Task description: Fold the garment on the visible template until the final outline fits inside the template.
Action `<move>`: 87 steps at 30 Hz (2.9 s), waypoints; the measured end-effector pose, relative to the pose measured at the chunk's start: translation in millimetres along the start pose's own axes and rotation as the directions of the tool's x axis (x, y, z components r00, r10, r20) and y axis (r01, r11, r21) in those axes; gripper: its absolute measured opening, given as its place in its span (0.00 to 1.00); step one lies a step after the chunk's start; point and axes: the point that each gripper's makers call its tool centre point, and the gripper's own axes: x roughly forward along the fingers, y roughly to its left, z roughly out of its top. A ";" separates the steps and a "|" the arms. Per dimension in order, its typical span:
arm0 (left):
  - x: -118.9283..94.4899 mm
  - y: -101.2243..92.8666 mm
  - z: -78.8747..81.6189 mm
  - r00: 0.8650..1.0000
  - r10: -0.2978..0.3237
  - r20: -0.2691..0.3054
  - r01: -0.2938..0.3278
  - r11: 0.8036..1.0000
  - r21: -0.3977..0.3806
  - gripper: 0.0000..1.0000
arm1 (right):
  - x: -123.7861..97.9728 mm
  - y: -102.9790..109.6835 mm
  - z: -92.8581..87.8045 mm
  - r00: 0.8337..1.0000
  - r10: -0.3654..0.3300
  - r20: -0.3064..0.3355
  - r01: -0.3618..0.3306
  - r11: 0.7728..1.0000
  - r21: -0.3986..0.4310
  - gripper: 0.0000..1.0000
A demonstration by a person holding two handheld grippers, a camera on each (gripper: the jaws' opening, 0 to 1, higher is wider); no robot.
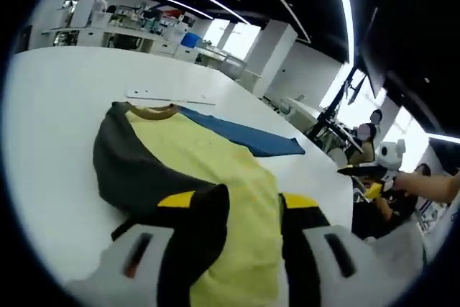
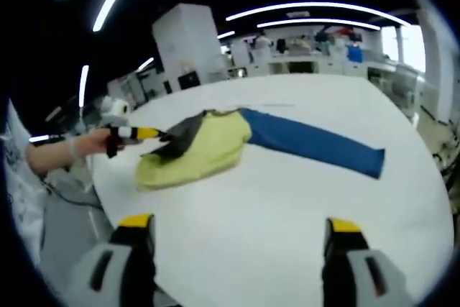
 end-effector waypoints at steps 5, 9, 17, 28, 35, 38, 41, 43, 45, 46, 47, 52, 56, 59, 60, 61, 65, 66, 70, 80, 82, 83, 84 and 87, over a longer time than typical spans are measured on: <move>-11.5 3.1 -3.2 1.000 0.003 -0.015 -0.002 1.000 0.006 0.67 | 1.0 2.0 -0.6 1.000 0.003 0.003 -0.003 1.000 0.004 0.98; -20.3 5.6 -4.0 1.000 0.008 -0.022 -0.008 1.000 -0.018 0.85 | 1.0 1.5 -1.7 1.000 0.006 -0.002 -0.006 1.000 0.000 0.98; -33.7 26.5 -11.2 0.998 0.049 -0.048 -0.051 0.998 -0.042 0.98 | 1.5 2.6 -1.0 1.000 0.007 0.000 -0.007 1.000 -0.002 0.98; -47.9 64.2 -34.8 0.990 0.128 -0.056 -0.139 0.950 -0.279 0.88 | 1.9 4.9 -7.3 1.000 0.008 -0.011 -0.007 1.000 0.008 0.98; -50.0 75.1 -40.6 0.990 0.136 -0.042 -0.142 0.905 -0.401 0.65 | 3.2 6.0 -5.8 1.000 0.009 -0.012 -0.009 1.000 0.007 0.97; -49.6 74.2 -43.1 0.988 0.144 -0.050 -0.152 0.902 -0.404 0.56 | 4.8 7.4 -5.1 1.000 0.012 -0.016 -0.012 1.000 0.003 0.97; -49.3 75.8 -46.0 0.987 0.151 -0.058 -0.161 0.894 -0.418 0.45 | 6.3 6.5 -3.8 1.000 0.013 -0.019 -0.013 1.000 0.001 0.97; -47.9 78.4 -47.2 0.986 0.157 -0.053 -0.165 0.888 -0.429 0.39 | 6.4 7.3 -3.6 1.000 0.012 -0.020 -0.012 1.000 0.000 0.97; -46.8 85.2 -47.7 0.982 0.184 -0.044 -0.184 0.881 -0.436 0.31 | 6.1 8.6 -3.5 1.000 0.010 -0.021 -0.010 1.000 -0.003 0.97; -46.0 86.7 -49.1 0.982 0.186 -0.046 -0.186 0.876 -0.445 0.28 | 5.6 9.1 -3.7 1.000 0.009 -0.022 -0.009 1.000 -0.003 0.97; -44.9 88.3 -50.7 0.981 0.188 -0.046 -0.187 0.868 -0.460 0.23 | 5.1 9.3 -3.9 1.000 0.009 -0.022 -0.009 1.000 -0.003 0.97; -44.3 89.8 -55.0 0.979 0.202 -0.040 -0.199 0.880 -0.432 0.00 | 2.4 7.5 -6.8 1.000 0.000 -0.029 0.000 1.000 0.000 0.97; -47.9 85.0 -56.0 0.976 0.213 -0.032 -0.205 0.874 -0.440 0.00 | 1.7 7.4 -7.5 0.999 -0.007 -0.031 0.007 1.000 0.004 0.97; -51.8 84.8 -50.9 0.976 0.218 -0.017 -0.204 0.882 -0.425 0.00 | 3.0 8.9 -6.9 0.999 -0.007 -0.034 0.007 1.000 0.000 0.96; -54.1 87.6 -47.0 0.974 0.226 -0.009 -0.211 0.892 -0.401 0.00 | 3.6 9.6 -7.0 0.999 -0.007 -0.036 0.007 1.000 -0.002 0.96; -56.5 87.0 -45.1 0.973 0.229 -0.006 -0.213 0.895 -0.391 0.00 | 4.0 10.4 -7.1 0.999 -0.007 -0.037 0.007 1.000 -0.002 0.96; -69.0 93.6 -27.9 0.972 0.233 0.029 -0.210 0.918 -0.337 0.00 | 6.2 13.3 -5.1 0.999 -0.003 -0.040 0.002 1.000 -0.008 0.96; -73.7 96.5 -23.6 0.970 0.239 0.039 -0.214 0.922 -0.323 0.00 | 6.7 13.4 -4.6 0.999 -0.001 -0.042 0.001 1.000 -0.011 0.96; -93.3 108.7 -9.4 0.961 0.265 0.079 -0.232 0.927 -0.295 0.00 | 9.0 14.6 -2.6 0.999 0.004 -0.044 -0.005 1.000 -0.016 0.96; -152.0 150.6 -8.5 0.917 0.379 0.128 -0.320 0.887 -0.334 0.00 | 18.2 20.1 3.1 0.998 0.022 -0.058 -0.025 0.999 -0.048 0.97; -166.1 160.7 -10.6 0.904 0.407 0.134 -0.345 0.876 -0.338 0.00 | 19.6 21.4 5.5 0.998 0.024 -0.057 -0.027 0.998 -0.051 0.97; -173.3 165.3 -12.1 0.896 0.422 0.136 -0.357 0.869 -0.342 0.00 | 20.6 22.0 6.4 0.998 0.024 -0.058 -0.027 0.998 -0.052 0.97; -179.2 169.3 -13.4 0.890 0.435 0.136 -0.368 0.862 -0.350 0.00 | 21.5 22.2 7.3 0.998 0.026 -0.058 -0.029 0.998 -0.054 0.97; -196.9 181.0 -16.2 0.870 0.472 0.143 -0.397 0.842 -0.364 0.00 | 23.9 21.5 8.2 0.998 0.028 -0.063 -0.032 0.998 -0.059 0.97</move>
